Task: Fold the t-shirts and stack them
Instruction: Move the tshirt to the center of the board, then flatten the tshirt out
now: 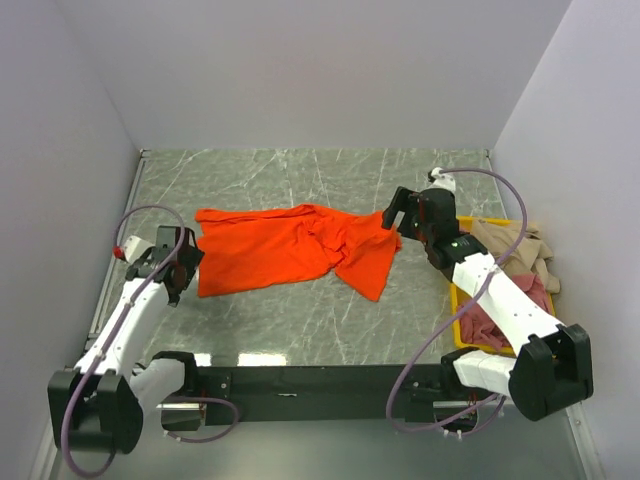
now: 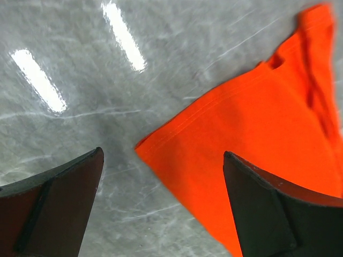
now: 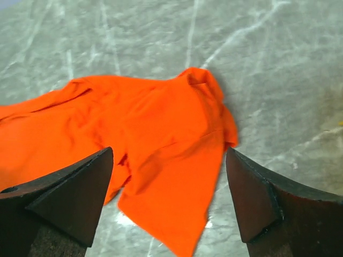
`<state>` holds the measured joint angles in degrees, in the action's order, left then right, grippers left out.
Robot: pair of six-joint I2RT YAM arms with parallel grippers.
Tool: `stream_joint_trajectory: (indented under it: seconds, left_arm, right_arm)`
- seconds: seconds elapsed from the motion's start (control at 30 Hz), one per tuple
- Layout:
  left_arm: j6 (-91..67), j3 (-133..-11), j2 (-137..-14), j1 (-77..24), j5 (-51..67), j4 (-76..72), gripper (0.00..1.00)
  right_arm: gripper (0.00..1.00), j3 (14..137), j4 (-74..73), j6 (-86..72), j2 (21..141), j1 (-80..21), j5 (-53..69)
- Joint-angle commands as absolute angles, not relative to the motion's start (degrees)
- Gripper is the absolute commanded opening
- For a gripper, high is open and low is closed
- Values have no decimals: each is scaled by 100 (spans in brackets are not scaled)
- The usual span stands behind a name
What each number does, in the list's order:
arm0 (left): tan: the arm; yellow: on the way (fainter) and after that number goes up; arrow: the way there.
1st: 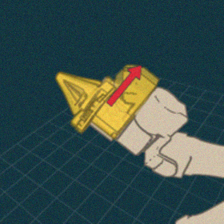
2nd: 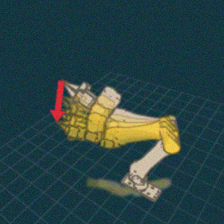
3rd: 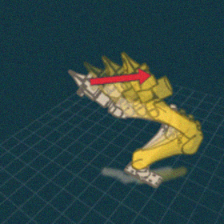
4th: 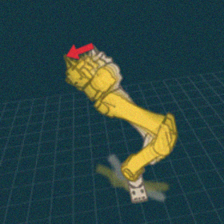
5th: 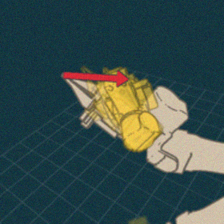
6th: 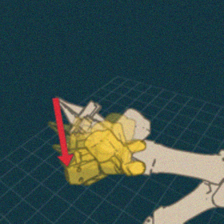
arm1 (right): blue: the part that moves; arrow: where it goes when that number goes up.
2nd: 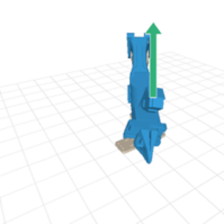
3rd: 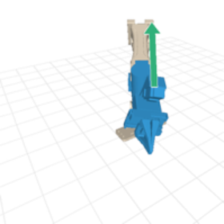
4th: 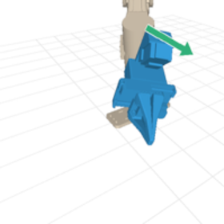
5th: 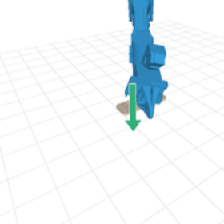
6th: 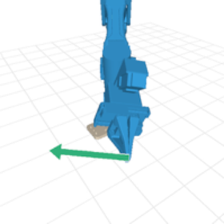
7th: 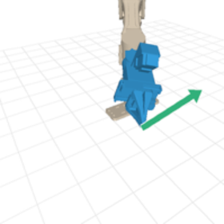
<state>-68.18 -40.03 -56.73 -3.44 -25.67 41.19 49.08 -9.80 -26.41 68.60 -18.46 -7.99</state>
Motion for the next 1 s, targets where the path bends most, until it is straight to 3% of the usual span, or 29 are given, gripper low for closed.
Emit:
stream_joint_trajectory:
  seconds: [0.0, 0.33, 0.73, 0.93, 0.97]
  left_arm:
    - [-6811, -3973, -5976, -316, -2321, 3946, 99]
    - [-6741, -3472, -6380, -316, -1847, 3569, 96]
    - [-6460, -3515, -7417, -316, -1511, 2892, 71]
    - [-6320, -3542, -7717, -316, -1389, 2603, 47]
    - [-6285, -3507, -7734, -316, -1319, 2523, 31]
  right_arm:
    - [92, 4808, -1063, -2804, 6759, -2135, -800]
    - [92, 4561, -1230, -3067, 7189, -2408, -949]
    - [92, 4430, -1265, -3094, 7313, -2408, -808]
    - [91, 4307, -1502, -3059, 7137, -2443, -712]
    - [91, 4298, -1625, -3059, 7111, -2469, -721]
